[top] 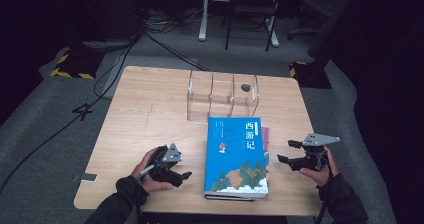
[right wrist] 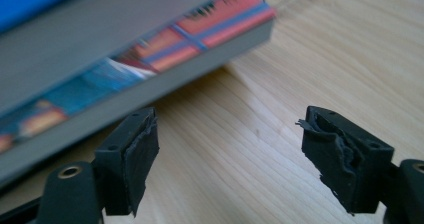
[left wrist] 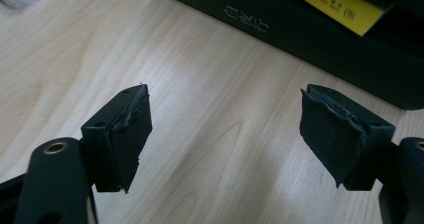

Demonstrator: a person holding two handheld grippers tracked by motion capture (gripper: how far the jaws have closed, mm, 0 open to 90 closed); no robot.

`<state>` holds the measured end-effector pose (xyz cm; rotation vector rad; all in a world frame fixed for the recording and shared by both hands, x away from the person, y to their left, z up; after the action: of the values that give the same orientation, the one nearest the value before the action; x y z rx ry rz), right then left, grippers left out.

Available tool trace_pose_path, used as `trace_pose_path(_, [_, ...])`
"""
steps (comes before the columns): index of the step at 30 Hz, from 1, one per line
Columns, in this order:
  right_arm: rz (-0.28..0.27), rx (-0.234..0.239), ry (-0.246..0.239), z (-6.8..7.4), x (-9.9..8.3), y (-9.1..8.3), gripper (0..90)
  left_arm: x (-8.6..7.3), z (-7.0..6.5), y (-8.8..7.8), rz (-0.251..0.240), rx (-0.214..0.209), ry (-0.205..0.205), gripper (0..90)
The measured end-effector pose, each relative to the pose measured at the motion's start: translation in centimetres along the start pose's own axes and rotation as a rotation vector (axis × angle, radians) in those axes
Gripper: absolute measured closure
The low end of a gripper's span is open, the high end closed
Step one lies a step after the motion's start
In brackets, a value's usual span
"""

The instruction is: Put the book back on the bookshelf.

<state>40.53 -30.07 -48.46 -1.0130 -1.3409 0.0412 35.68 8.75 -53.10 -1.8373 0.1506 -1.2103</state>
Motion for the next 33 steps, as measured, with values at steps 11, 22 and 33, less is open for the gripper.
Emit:
trace_pose_path(11, [-0.028, 0.047, -0.041, 3.3, 3.2, -1.7, 24.6, -0.8, -0.5, 2.1, 0.054, -0.035, 0.015, 19.5])
trace_pose_path(22, [-0.006, 0.152, -0.085, 7.2, 6.4, -0.6, 26.0, -0.1, -0.5, 3.3, 0.011, -0.050, 0.036, 14.9])
trace_pose_path(33, [0.072, 0.242, -0.030, 7.3, 5.8, 2.1, 9.7, 0.2, -0.3, 3.6, 0.001, -0.049, 0.037, 14.8])
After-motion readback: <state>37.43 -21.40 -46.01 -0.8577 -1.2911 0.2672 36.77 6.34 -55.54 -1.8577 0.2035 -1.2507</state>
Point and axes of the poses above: each handheld gripper's, and its own axes: y roughly forward along the jaws, x roughly out of its top, z roughly to its left, the point moved 7 cm from there along y, roughly forward along the jaws, and after that the axes turned 9 degrees about -y, right-handed, at the moved point
